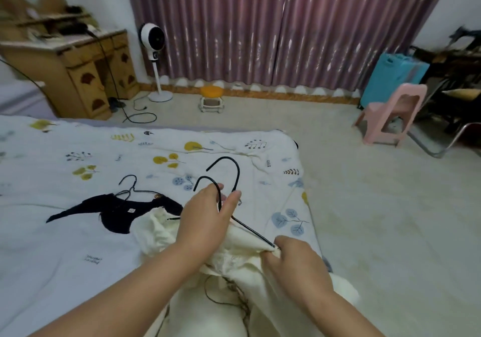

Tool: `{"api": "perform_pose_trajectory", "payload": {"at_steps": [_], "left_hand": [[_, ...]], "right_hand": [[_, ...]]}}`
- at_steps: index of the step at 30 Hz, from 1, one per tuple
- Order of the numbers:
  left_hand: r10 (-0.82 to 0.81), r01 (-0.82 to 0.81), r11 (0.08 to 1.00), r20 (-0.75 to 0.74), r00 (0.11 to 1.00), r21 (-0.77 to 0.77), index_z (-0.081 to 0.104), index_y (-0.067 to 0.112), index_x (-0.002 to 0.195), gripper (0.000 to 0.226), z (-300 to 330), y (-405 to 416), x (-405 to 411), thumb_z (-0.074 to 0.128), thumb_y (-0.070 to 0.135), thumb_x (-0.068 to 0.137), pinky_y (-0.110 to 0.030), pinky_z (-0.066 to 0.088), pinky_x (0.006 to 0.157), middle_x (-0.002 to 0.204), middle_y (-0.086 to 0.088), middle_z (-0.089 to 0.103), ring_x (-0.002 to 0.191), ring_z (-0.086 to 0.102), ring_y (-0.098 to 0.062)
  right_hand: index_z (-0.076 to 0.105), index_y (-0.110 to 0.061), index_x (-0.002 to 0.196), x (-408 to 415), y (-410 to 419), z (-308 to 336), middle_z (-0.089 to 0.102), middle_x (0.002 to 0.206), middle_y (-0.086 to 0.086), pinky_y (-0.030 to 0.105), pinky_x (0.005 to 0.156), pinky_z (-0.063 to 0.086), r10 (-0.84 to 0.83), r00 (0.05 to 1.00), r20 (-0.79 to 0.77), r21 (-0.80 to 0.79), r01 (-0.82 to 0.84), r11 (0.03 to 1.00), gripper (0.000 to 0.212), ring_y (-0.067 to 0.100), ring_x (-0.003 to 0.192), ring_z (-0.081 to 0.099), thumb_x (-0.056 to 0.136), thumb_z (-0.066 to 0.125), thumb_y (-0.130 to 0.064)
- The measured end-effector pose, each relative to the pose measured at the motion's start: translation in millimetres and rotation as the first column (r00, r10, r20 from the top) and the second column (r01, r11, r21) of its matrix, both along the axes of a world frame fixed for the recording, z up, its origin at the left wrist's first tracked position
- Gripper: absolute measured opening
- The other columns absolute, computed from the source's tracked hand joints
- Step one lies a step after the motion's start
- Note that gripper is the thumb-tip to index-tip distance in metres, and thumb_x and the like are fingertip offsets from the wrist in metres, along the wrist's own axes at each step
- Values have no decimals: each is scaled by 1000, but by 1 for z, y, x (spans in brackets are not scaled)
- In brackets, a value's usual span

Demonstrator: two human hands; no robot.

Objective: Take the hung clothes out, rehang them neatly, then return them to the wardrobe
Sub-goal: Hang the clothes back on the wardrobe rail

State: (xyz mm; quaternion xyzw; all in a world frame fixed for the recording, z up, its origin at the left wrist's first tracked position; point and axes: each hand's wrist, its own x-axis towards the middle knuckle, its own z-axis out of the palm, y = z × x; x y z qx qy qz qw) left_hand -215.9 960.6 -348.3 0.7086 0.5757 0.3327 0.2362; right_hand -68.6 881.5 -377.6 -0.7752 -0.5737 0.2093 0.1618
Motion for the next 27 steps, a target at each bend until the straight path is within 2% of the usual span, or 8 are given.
{"api": "perform_pose_trajectory", "payload": {"at_steps": [3, 6, 9, 12, 14, 19, 23, 27], "left_hand": [[75, -58, 995, 228, 971, -80, 60, 16, 100, 30, 46, -17, -2, 54, 42, 87, -20, 39, 64, 74, 15, 56, 73, 55, -3], [109, -56, 989, 433, 895, -134, 58, 18, 77, 17, 99, -33, -11, 51, 22, 93, -27, 49, 68, 75, -2, 65, 68, 63, -14], [111, 2, 980, 558, 822, -198, 56, 12, 78, 24, 153, -56, -23, 41, 12, 97, -21, 50, 56, 76, -7, 65, 58, 61, -15], [87, 43, 978, 590, 802, -203, 55, 9, 81, 26, 201, -84, -36, 37, 12, 99, -20, 50, 54, 76, -7, 63, 55, 59, -15], [74, 49, 981, 595, 800, -187, 55, 7, 82, 27, 229, -104, -45, 35, 12, 99, -21, 49, 54, 73, -6, 61, 52, 57, -14], [46, 52, 989, 620, 783, -139, 56, 9, 80, 28, 277, -156, -72, 37, 15, 99, -26, 50, 59, 67, -2, 59, 45, 56, -8], [61, 13, 994, 641, 765, -109, 57, 8, 81, 31, 307, -193, -95, 33, 14, 100, -25, 49, 62, 69, -2, 65, 50, 62, -7], [44, 39, 994, 707, 705, -100, 57, 8, 83, 33, 342, -227, -116, 28, 7, 98, -28, 44, 65, 64, 0, 64, 56, 62, -10]], "right_hand": [[52, -22, 78, -11, -22, 46, 51, 71, -7, 28, 58, 36, 8, 1000, -12, 22, -8, 1000, 24, 19, 76, 51, 80, 45, -45], [55, -23, 85, -22, -43, 92, 54, 72, -7, 27, 60, 40, 50, 997, -64, 39, -48, 998, 29, 17, 76, 55, 79, 48, -51], [47, -18, 67, -29, -65, 139, 48, 58, -7, 26, 54, 34, 90, 983, -158, 76, -79, 994, 39, 11, 62, 48, 83, 48, -53], [34, -16, 54, -37, -88, 183, 37, 46, -6, 30, 55, 29, 120, 957, -264, 124, -90, 988, 48, 10, 53, 36, 92, 44, -44], [34, -17, 57, -44, -105, 210, 37, 52, -6, 32, 57, 29, 189, 964, -185, 146, -163, 976, 44, 13, 57, 37, 95, 43, -39], [38, -25, 84, -64, -151, 260, 57, 88, 5, 34, 60, 30, 330, 887, 323, 168, -397, 902, 10, 27, 80, 45, 94, 35, -27], [38, -31, 100, -80, -186, 294, 47, 84, 2, 34, 61, 27, 314, 859, 404, 181, -411, 893, 16, 28, 79, 39, 91, 33, -19], [39, -31, 111, -99, -217, 318, 61, 107, -3, 32, 66, 29, 292, 856, 427, 279, -432, 857, 21, 27, 87, 46, 94, 34, -20]]}}
